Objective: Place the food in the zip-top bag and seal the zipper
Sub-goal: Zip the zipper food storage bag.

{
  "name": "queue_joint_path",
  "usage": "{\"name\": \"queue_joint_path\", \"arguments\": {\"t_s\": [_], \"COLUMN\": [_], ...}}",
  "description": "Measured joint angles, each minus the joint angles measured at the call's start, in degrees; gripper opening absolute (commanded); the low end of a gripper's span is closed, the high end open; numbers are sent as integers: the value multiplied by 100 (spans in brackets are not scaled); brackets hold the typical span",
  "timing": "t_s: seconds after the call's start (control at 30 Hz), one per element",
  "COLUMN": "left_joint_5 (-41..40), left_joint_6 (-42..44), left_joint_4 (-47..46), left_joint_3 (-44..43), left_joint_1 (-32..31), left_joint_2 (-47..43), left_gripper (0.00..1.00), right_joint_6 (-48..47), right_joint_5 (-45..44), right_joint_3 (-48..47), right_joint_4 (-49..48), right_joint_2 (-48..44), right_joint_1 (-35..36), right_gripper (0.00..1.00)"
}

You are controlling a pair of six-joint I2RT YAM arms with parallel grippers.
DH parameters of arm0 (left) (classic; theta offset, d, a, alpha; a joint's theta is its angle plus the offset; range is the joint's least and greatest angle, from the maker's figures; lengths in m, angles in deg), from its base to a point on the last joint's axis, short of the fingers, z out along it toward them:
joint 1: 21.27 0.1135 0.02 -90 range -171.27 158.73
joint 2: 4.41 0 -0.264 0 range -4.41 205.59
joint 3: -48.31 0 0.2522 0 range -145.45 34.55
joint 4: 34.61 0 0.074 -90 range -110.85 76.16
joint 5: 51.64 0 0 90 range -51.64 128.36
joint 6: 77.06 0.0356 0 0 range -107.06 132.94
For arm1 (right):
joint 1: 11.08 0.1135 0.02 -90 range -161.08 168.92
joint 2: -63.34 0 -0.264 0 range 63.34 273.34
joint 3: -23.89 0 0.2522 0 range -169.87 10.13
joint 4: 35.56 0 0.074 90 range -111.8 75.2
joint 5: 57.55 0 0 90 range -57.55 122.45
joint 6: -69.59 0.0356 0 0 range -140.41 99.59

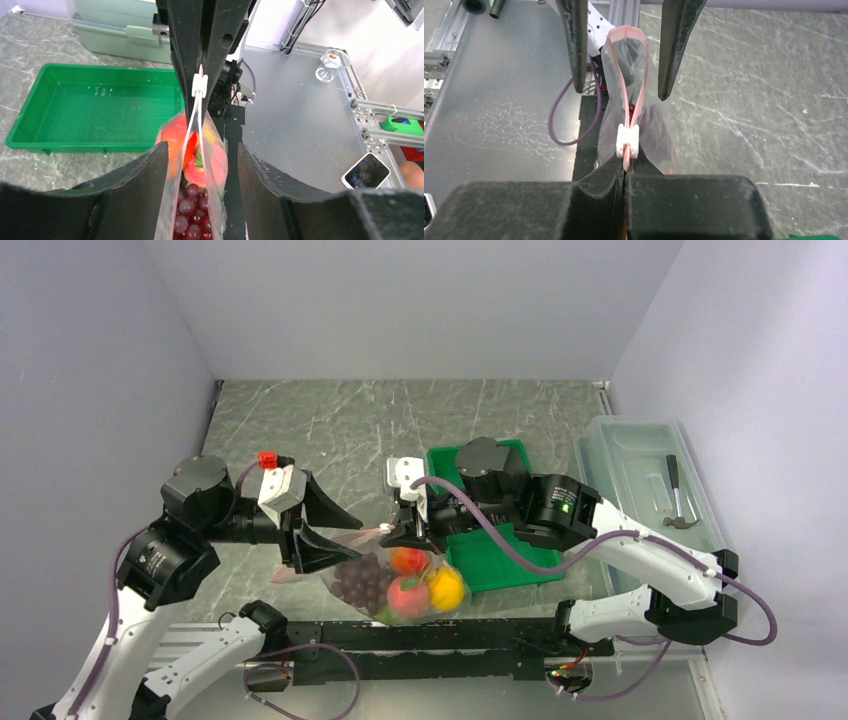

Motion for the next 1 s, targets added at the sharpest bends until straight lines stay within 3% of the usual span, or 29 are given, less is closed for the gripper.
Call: {"name": "queue_joint_path", "arguments": {"t_s": [0.1, 0.37, 1.0], "left_joint_5": [20, 101, 166], "left_joint_6": [-4, -114, -308], "left_joint_4": [-37, -472, -772], "left_joint_3": [0, 61, 278], "left_joint_1": [0, 0, 0], "left_joint_2": [-31, 35, 208], "left_gripper": [66, 67, 57], "right_joint_6": [39, 164, 568], "right_joint_5": [-11, 46, 173], "right_joint_3": [0, -262, -382], "right_joint_4": [116, 610, 603], "right_joint_2": [46, 452, 761], "right_joint_1": [0, -9, -140], "right_gripper": [0, 0, 0]}}
